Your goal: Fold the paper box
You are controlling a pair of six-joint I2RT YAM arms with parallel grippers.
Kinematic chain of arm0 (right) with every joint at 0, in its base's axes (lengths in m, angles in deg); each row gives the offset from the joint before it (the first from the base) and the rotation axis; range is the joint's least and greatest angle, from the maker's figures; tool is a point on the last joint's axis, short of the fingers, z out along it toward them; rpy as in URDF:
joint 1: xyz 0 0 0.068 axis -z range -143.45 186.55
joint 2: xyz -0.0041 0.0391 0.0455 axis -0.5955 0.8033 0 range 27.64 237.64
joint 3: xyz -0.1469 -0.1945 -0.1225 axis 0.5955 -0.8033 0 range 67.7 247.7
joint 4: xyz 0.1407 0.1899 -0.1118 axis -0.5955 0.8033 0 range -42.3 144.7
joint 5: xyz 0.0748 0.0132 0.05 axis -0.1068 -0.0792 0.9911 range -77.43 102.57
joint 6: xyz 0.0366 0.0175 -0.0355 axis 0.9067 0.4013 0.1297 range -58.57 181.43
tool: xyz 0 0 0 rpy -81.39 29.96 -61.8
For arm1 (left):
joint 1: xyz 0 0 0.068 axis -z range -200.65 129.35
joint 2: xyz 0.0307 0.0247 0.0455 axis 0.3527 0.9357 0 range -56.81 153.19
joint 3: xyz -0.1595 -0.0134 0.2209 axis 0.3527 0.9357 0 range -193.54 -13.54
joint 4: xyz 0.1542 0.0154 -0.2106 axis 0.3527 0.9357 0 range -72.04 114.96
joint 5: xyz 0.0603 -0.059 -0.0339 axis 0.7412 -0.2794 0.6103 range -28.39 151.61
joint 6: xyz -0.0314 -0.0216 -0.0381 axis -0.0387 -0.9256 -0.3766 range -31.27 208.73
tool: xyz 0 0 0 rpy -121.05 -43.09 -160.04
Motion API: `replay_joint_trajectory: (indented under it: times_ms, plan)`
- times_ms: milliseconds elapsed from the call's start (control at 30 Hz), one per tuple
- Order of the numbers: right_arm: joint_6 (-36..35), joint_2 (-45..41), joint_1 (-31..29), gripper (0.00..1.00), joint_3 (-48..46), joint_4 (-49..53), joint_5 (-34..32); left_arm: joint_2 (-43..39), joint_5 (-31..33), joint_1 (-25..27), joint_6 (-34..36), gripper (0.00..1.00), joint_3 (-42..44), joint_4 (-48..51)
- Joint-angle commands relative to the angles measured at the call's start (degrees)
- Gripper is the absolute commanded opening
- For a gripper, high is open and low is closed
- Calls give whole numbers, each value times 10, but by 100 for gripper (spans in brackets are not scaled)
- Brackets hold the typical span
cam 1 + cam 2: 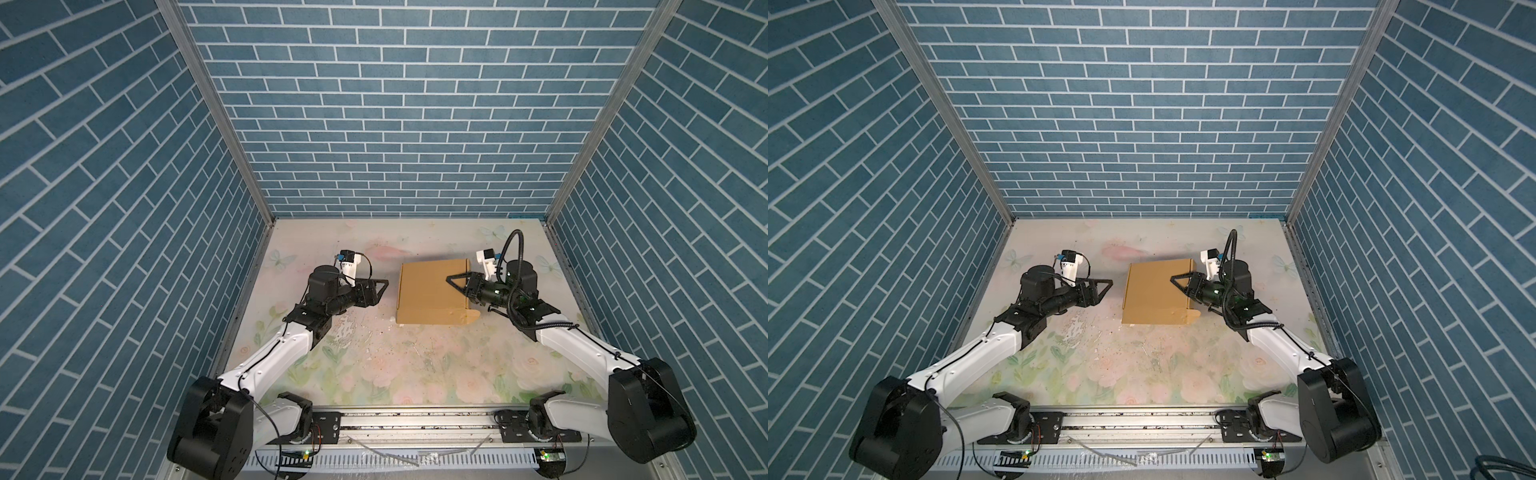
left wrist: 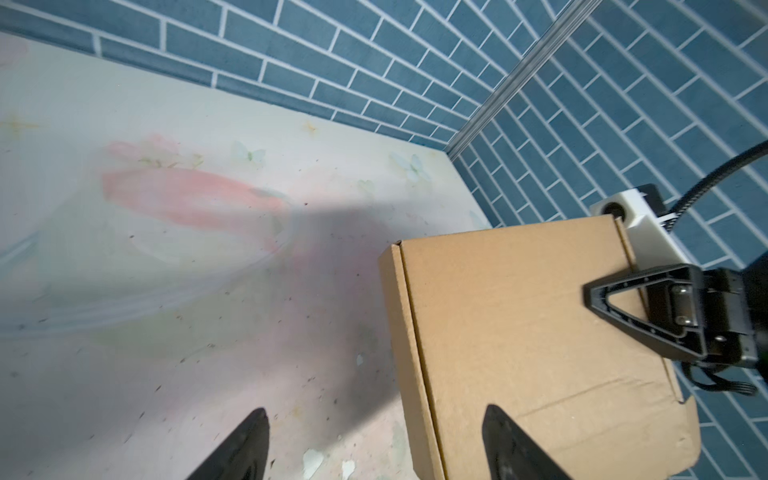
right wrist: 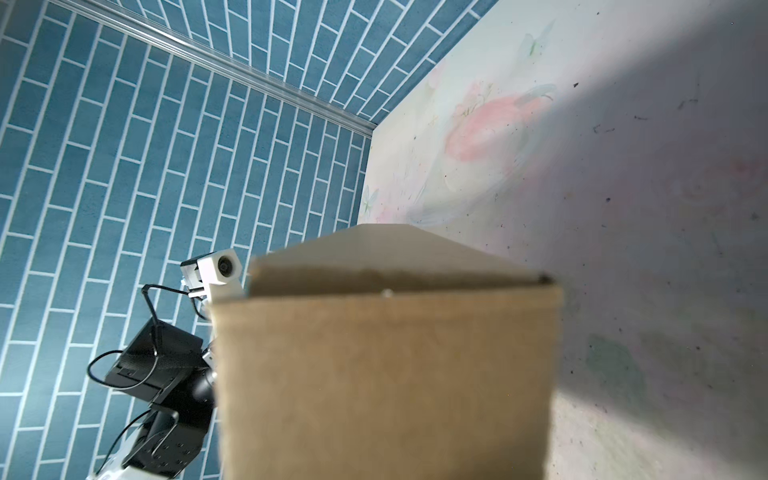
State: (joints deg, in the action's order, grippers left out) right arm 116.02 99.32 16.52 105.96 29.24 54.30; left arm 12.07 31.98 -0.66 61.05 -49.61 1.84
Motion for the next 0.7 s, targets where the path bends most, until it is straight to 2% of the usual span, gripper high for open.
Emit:
replay_joint_trajectory:
  times_ms: [0,33,67,100,300,667]
  plan:
    - [-26,1,22,34,42,-11,81,30,-67,-5,-49,83,8,-121]
    - [-26,3,29,34,47,-12,92,40,-77,-5,-58,84,9,-143]
    - [-26,4,35,34,53,-15,103,50,-87,-5,-67,98,9,-165]
    - [-25,5,40,34,57,-17,111,58,-95,-5,-75,100,9,-181]
    - [-20,16,58,34,85,-29,153,116,-132,-5,-125,100,4,-277]
    - [15,43,61,32,99,-100,192,245,-177,-4,-318,99,9,-607]
